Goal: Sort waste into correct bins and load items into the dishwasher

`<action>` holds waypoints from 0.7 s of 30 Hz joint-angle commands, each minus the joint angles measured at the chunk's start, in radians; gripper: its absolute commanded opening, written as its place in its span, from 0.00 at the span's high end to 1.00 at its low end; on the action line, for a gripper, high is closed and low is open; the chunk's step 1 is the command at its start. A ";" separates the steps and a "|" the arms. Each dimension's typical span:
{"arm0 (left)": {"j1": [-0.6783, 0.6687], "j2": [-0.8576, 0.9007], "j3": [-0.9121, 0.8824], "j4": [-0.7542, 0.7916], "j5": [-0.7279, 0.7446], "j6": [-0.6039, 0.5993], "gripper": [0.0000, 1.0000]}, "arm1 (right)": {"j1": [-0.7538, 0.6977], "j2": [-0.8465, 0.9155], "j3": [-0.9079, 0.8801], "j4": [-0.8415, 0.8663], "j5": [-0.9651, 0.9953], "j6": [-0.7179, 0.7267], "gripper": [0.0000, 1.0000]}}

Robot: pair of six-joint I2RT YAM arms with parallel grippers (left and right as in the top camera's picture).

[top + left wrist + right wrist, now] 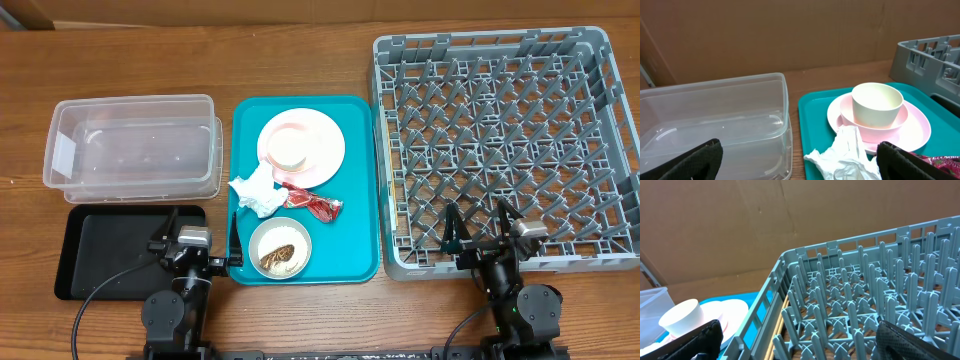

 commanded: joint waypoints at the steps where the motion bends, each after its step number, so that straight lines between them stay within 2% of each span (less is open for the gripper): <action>1: -0.003 -0.011 -0.007 0.002 -0.014 0.008 0.00 | -0.004 -0.007 -0.010 0.006 0.009 0.000 0.00; 19: -0.003 -0.011 -0.007 0.002 -0.014 0.009 0.00 | -0.004 -0.007 -0.010 0.006 0.010 0.000 0.00; 21: -0.003 -0.011 -0.007 0.032 -0.058 0.049 0.00 | -0.004 -0.007 -0.010 0.006 0.009 0.000 0.00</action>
